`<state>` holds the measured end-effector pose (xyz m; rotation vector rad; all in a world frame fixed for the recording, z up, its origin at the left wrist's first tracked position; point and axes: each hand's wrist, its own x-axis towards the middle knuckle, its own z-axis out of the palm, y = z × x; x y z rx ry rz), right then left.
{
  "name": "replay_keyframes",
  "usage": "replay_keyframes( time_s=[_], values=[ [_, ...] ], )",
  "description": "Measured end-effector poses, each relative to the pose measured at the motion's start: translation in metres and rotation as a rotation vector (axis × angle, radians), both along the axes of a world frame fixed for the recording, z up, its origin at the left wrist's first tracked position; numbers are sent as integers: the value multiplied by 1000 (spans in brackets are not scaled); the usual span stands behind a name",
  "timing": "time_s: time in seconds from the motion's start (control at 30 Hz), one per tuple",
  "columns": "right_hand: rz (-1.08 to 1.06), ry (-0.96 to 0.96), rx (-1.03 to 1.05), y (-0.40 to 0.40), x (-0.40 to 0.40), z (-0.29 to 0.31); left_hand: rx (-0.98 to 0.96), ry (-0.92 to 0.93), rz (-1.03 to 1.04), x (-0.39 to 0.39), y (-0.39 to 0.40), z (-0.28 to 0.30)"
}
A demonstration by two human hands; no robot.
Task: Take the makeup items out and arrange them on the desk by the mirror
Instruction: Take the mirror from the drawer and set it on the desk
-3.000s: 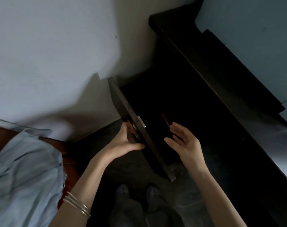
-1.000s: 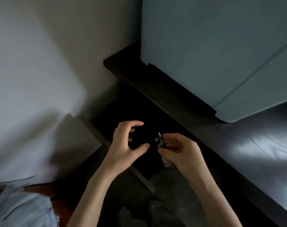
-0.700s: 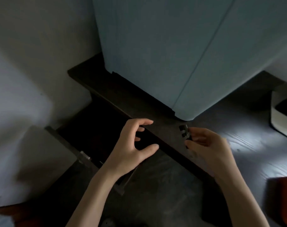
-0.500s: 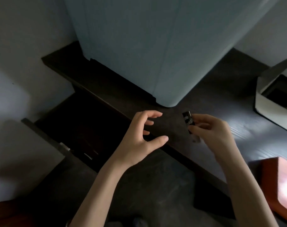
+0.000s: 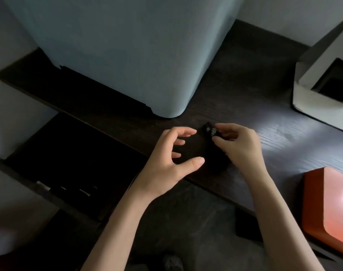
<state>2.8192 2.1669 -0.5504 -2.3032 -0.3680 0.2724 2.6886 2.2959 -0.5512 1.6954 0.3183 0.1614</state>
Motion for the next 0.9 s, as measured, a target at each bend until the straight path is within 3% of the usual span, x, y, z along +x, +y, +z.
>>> replay_keyframes(
  time_s=[0.53,0.9],
  values=[
    [32,-79,165,-10,-17,11,13,8,60,-8,10,-2],
    [364,60,348,51,-83,24,-17,44,273,-87,59,-16]
  ],
)
